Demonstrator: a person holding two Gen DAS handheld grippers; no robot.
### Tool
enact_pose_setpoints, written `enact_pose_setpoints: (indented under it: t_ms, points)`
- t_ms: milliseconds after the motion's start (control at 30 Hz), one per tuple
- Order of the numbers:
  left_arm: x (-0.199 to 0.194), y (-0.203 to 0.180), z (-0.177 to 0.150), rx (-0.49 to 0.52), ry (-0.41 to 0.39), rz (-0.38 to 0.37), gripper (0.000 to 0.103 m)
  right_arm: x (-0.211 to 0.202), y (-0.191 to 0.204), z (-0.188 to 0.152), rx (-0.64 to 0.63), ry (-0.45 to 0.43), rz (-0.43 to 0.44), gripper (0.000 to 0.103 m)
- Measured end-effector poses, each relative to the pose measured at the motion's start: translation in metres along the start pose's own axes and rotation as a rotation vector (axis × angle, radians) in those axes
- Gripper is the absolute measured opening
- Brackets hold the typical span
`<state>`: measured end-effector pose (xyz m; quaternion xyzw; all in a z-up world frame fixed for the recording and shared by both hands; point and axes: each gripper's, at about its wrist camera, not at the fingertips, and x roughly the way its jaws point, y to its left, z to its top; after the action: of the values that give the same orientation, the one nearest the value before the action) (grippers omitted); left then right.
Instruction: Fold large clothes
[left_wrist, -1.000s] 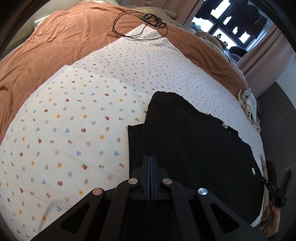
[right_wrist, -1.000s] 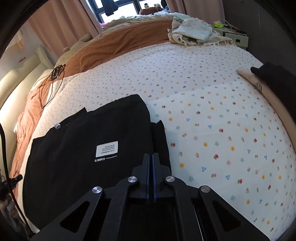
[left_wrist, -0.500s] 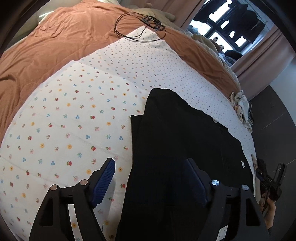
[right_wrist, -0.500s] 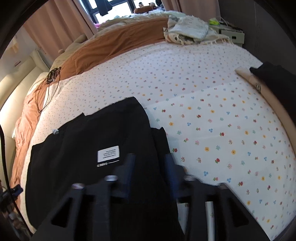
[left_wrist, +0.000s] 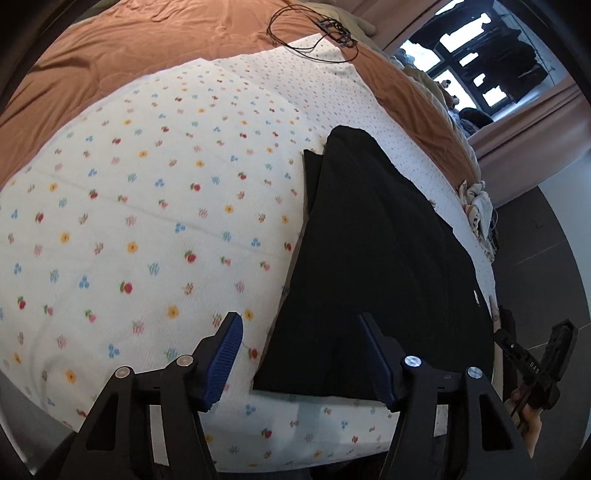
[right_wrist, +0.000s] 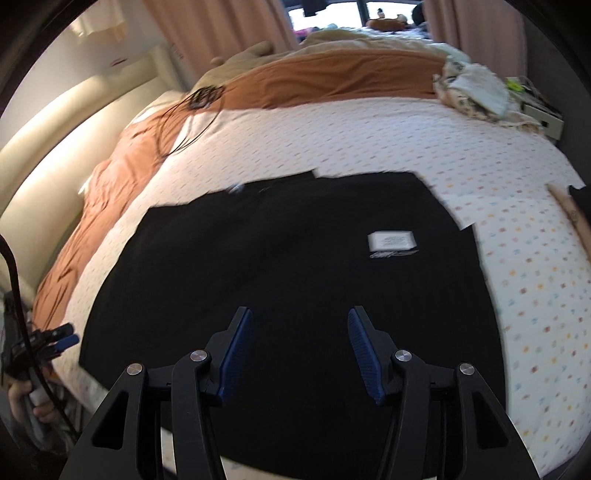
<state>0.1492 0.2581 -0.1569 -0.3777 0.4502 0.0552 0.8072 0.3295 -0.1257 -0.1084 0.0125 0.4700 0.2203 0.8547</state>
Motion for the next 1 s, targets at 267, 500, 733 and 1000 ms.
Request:
enact_pose_setpoints:
  t_ms: [267,500,733,1000]
  points:
    - [-0.006,0.018,-0.025,-0.102,0.035,-0.07,0.06,0.0,0.05,-0.045,-0.119,0.051,0.075,0.054]
    - [0.006,0.015,-0.028,-0.11,0.056,-0.12,0.058,-0.006,0.063,-0.076,-0.139,0.065,0.07,0.041]
    - [0.019,0.006,-0.019,-0.122,0.04,-0.133,0.058,0.011,0.086,-0.085,-0.201,0.111,0.102,0.041]
    - [0.02,0.009,-0.021,-0.171,0.029,-0.186,0.056,0.052,0.087,-0.072,-0.189,0.183,0.034,0.028]
